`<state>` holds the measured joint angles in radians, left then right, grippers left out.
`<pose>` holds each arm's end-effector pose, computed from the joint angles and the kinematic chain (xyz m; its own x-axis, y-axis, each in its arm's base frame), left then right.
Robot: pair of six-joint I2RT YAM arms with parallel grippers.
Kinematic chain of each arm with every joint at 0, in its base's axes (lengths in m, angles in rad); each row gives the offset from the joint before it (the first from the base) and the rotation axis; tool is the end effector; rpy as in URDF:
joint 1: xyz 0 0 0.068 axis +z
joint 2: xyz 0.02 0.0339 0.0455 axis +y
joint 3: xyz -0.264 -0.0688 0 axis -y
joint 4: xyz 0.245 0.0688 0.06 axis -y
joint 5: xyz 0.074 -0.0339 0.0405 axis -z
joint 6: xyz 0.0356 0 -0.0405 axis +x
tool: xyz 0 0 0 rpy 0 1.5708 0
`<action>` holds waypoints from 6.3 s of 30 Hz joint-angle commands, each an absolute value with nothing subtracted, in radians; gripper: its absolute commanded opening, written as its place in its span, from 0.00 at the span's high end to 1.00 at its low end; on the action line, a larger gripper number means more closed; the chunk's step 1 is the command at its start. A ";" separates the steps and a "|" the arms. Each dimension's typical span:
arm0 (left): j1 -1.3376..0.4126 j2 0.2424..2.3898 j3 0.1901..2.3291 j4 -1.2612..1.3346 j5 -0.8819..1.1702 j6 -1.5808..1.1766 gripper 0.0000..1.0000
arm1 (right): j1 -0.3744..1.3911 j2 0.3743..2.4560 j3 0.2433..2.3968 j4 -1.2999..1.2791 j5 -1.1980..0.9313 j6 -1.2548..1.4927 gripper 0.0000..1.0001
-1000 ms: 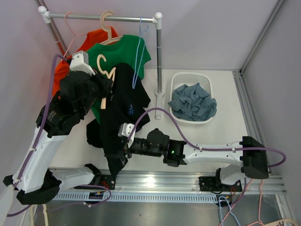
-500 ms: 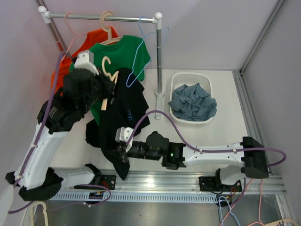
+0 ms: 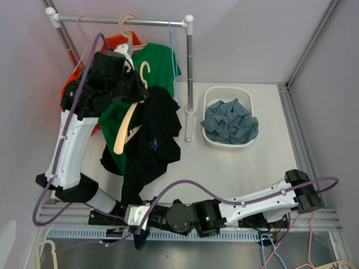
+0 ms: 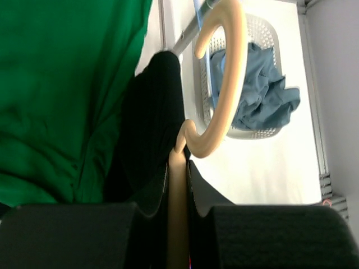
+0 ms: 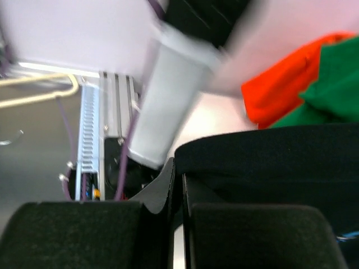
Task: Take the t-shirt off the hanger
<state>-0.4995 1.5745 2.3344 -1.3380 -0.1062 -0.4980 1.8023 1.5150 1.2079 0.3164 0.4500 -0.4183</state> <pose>0.2203 -0.1159 0.5300 -0.6117 -0.2073 -0.7634 0.1208 0.9292 -0.3492 -0.0682 0.3569 0.3612 0.3946 -0.0798 -0.9154 -0.8929 0.2017 -0.4025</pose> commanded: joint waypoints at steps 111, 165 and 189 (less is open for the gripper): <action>-0.258 1.582 2.148 -0.709 0.184 -0.675 0.99 | 0.360 1.468 1.135 -0.311 0.150 0.546 0.98; -0.229 1.770 2.305 -0.529 0.175 -0.902 0.46 | 0.522 0.999 1.078 -0.284 0.278 0.422 0.01; -0.150 1.558 2.141 -0.624 0.062 -0.214 0.11 | 0.592 0.979 1.107 -0.322 0.268 0.417 0.01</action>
